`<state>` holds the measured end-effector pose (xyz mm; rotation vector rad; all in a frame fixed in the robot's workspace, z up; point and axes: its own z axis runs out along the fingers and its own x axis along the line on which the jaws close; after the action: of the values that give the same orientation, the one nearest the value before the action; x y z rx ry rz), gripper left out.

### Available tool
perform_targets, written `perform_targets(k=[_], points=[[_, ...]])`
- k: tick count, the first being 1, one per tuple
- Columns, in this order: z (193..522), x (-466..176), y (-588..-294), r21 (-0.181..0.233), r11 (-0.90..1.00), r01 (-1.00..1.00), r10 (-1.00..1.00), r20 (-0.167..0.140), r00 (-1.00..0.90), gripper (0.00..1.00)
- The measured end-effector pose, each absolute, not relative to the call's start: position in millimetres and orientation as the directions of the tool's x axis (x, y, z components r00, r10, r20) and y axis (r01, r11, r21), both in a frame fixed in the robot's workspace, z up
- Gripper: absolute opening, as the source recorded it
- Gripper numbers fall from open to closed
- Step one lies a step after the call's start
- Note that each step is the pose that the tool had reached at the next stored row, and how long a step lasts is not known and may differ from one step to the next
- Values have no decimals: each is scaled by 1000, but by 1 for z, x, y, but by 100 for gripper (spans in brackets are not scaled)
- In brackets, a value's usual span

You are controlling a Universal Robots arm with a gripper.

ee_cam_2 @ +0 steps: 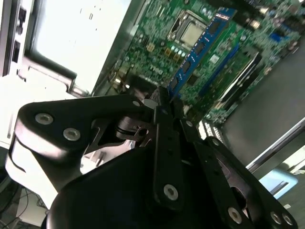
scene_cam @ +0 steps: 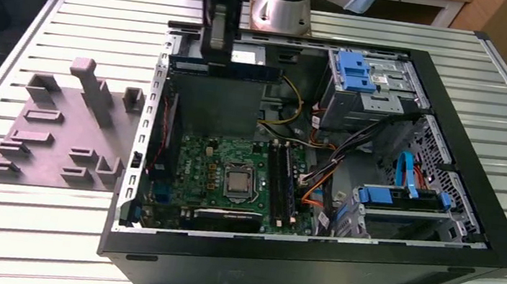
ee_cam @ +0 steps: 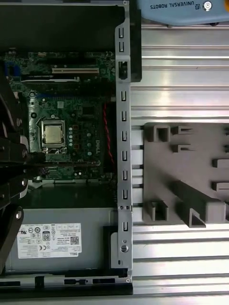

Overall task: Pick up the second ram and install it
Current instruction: 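Pick up the second ram and move it above second insertion slot, then insert the second ram into the second slot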

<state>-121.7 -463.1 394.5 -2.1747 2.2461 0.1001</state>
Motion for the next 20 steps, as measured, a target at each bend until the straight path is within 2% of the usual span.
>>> perform_targets(k=[9,20], points=[[395,-84,-463,37,31,-999,-998,-54,-33,14],[395,-80,-463,37,31,-999,-998,-54,-33,14]])
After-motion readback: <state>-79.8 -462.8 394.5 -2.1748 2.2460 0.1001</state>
